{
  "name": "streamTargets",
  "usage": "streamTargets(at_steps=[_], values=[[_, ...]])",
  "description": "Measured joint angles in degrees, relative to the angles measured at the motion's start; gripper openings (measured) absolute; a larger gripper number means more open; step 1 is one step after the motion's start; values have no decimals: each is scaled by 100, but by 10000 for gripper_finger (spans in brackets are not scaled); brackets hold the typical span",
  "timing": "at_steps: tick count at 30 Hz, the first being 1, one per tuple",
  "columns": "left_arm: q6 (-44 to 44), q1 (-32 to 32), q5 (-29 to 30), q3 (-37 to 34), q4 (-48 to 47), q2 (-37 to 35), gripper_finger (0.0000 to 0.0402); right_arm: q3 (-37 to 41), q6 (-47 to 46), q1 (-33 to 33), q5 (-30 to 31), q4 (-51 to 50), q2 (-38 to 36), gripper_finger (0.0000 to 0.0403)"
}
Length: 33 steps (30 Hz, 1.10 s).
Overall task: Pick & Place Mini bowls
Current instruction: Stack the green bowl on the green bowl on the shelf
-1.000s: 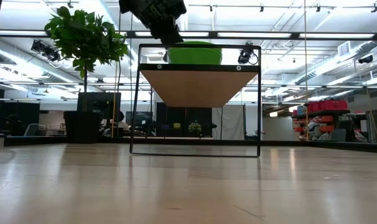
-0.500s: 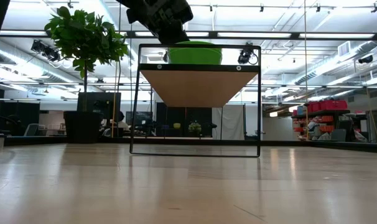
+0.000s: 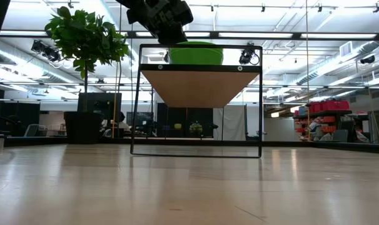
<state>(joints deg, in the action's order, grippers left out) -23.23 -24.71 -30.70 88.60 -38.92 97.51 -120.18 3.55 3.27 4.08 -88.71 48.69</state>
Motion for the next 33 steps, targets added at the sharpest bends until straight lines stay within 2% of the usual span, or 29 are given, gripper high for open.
streamTargets(at_steps=[19,33], values=[[-14,2,405,0,-314,2,0,0,0,0,0,0,0,6],[144,17,380,0,-177,-91,0,0,0,0,0,0,1,6]])
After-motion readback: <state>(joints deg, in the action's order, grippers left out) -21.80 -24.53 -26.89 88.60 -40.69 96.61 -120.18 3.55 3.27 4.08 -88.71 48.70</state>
